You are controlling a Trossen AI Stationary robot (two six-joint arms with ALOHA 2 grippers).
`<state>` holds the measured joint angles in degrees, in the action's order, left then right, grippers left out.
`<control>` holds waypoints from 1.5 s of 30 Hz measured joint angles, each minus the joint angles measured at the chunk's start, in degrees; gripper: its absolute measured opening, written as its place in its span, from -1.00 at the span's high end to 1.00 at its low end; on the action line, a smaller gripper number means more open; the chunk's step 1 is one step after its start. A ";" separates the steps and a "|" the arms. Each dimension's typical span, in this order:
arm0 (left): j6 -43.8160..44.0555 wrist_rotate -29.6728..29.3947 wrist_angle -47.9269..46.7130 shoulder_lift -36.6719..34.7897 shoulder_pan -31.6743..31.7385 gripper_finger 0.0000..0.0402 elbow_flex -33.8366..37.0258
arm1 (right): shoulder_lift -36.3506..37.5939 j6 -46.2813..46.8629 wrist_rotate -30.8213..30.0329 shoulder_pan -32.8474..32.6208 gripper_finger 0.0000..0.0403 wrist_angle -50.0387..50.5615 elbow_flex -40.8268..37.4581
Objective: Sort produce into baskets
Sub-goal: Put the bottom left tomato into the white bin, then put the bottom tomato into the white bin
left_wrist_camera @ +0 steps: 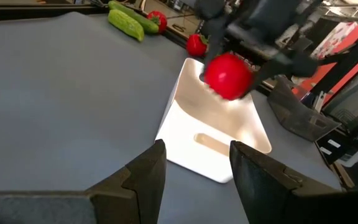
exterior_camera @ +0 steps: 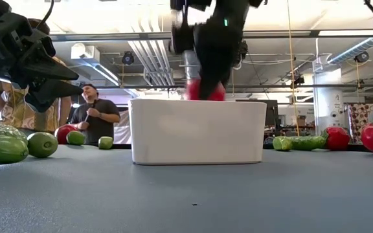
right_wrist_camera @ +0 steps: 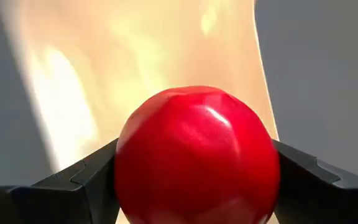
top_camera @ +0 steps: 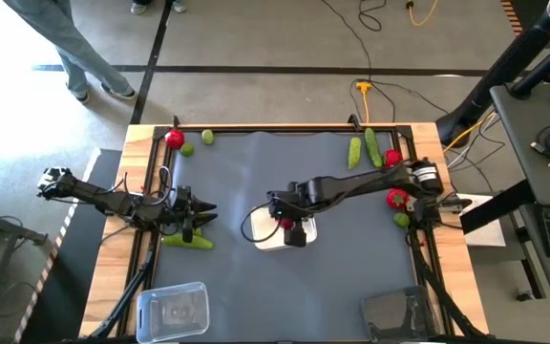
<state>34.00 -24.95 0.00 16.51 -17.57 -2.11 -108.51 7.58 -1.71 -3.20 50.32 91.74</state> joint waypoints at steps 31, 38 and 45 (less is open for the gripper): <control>0.00 0.02 0.01 0.17 0.00 0.20 0.00 | 8.01 6.66 -10.98 3.28 -0.81 30.89 3.54; 0.00 0.01 0.00 0.23 -0.01 0.20 0.00 | 22.74 27.04 -7.98 12.49 -0.81 33.69 -18.10; 0.00 0.02 -0.01 0.28 -0.02 0.20 0.00 | 26.62 25.81 0.87 23.98 -0.81 33.53 -31.93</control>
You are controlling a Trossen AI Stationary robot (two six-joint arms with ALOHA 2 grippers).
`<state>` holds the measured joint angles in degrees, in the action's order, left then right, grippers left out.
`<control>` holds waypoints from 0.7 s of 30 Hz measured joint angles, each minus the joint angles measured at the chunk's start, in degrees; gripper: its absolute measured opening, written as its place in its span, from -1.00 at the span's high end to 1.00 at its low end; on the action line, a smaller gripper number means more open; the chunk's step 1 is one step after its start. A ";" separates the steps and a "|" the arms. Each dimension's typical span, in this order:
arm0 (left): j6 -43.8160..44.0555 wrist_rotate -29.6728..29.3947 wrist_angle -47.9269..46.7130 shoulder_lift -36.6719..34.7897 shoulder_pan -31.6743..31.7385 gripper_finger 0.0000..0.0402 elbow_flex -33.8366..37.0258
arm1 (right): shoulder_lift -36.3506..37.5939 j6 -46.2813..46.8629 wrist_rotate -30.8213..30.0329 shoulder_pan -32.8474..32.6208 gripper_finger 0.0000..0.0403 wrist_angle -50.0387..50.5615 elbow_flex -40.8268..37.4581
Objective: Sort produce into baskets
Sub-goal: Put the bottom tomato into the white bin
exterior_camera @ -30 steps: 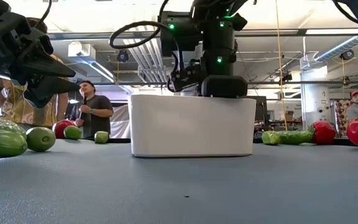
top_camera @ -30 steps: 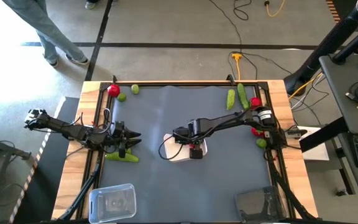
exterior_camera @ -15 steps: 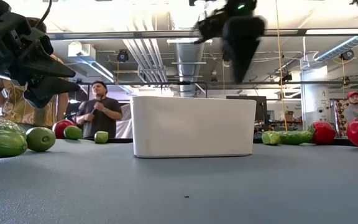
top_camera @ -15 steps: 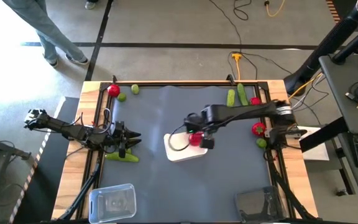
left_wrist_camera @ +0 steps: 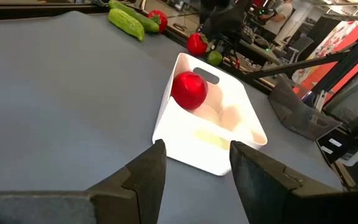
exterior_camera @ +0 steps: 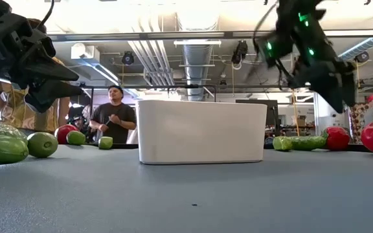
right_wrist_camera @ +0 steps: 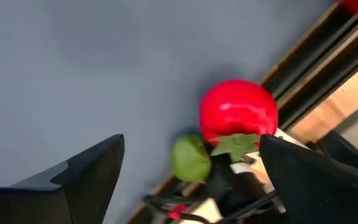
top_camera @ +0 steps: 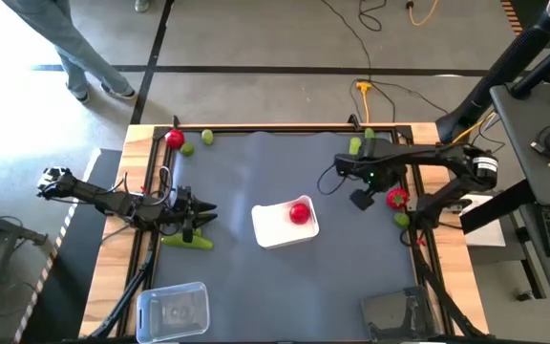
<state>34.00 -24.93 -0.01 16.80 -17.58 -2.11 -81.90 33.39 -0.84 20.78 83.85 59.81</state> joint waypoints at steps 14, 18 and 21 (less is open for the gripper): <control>-0.01 -0.02 0.00 0.00 0.01 0.20 0.00 | -10.00 -13.45 -2.32 10.40 -0.81 -2.08 -11.40; 0.00 -0.02 0.00 0.00 0.00 0.20 0.00 | -12.12 -14.60 -2.30 10.40 -0.81 -4.85 -12.06; 0.00 0.00 0.00 0.00 0.00 0.20 0.00 | -13.54 -14.59 -3.37 10.40 -0.81 -6.00 -12.41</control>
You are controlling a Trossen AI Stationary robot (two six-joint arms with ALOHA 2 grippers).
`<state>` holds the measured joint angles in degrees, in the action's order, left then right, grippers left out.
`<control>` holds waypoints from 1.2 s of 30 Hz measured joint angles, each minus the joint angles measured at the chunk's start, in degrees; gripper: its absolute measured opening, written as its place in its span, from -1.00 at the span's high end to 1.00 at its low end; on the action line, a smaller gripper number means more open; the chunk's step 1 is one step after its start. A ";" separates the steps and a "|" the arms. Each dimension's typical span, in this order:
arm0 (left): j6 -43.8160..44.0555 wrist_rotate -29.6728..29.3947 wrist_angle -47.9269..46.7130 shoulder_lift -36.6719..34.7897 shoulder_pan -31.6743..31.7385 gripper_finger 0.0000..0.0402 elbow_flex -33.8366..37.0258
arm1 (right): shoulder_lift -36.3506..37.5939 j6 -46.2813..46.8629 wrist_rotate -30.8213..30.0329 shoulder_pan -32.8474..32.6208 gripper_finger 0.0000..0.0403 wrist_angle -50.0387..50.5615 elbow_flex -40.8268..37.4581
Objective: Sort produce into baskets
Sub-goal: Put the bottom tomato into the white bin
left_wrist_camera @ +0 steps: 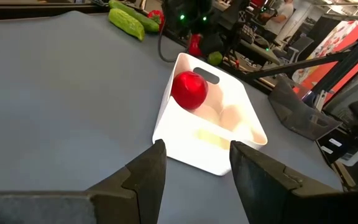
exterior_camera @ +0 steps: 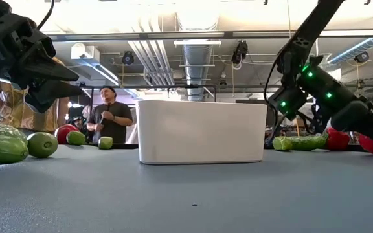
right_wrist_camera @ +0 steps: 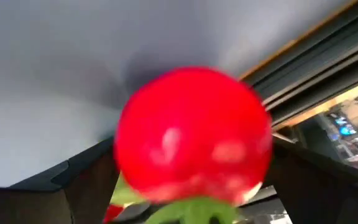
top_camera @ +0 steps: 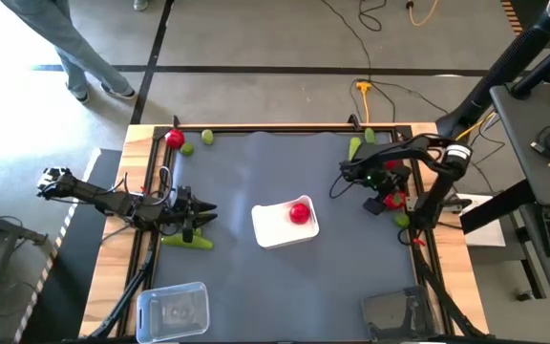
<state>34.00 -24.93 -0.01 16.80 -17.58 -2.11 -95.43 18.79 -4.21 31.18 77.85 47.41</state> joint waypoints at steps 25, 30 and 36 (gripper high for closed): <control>-0.01 0.00 -0.01 0.00 0.02 0.20 0.00 | 11.75 12.02 8.52 -24.29 -0.44 -7.04 31.96; 0.00 -0.02 -0.02 0.00 0.02 0.20 0.00 | 7.40 16.98 7.02 -31.66 -0.44 -17.36 37.73; -0.01 -0.01 0.09 0.16 0.01 0.20 0.00 | -3.58 11.08 8.33 -34.75 -0.44 -20.91 42.49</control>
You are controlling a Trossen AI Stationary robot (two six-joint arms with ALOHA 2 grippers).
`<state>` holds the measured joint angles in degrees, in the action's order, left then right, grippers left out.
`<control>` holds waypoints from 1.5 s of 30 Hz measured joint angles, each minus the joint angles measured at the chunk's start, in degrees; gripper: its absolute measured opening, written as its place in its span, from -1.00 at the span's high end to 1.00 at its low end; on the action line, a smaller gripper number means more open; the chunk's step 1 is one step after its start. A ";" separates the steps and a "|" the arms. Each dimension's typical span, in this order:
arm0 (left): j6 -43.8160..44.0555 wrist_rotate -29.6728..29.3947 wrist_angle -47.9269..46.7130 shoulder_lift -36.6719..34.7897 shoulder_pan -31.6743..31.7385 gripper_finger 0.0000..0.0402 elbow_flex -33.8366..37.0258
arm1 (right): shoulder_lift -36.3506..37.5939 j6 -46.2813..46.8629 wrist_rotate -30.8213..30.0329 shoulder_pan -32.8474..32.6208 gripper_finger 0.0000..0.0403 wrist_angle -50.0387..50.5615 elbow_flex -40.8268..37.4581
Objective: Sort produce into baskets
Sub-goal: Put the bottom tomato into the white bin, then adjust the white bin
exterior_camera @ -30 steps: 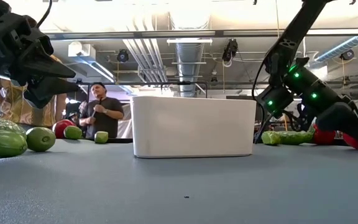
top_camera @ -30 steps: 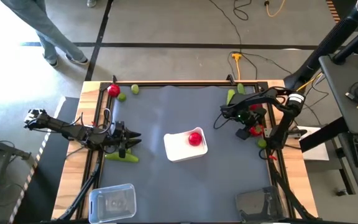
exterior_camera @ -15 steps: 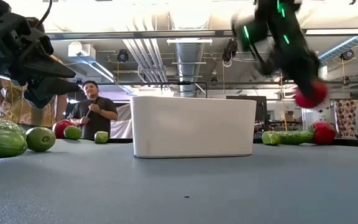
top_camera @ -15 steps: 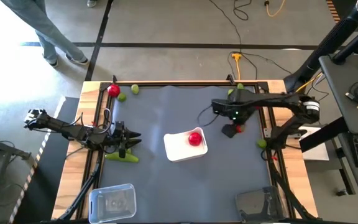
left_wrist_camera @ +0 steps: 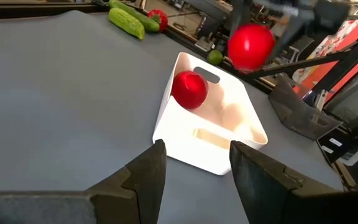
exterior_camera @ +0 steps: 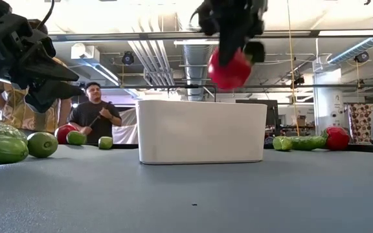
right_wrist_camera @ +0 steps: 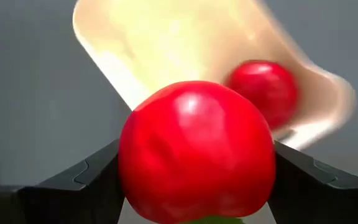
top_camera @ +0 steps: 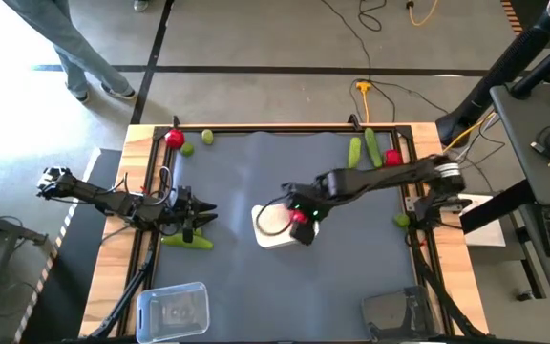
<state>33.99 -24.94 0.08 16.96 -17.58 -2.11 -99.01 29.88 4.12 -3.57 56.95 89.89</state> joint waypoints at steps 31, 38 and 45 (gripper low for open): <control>0.00 0.01 0.32 0.60 0.00 0.20 0.00 | -14.10 4.93 -2.96 0.68 -0.80 8.46 7.47; 0.00 0.00 0.32 0.60 -0.01 0.20 0.00 | -13.90 7.12 -2.86 1.32 -0.80 18.36 20.20; 0.00 0.00 0.32 0.60 0.01 0.20 0.00 | -12.43 10.55 -11.14 3.61 -0.80 27.44 29.60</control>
<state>33.99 -24.94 0.40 17.56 -17.57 -2.11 -111.44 40.43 -7.02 0.05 84.39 119.49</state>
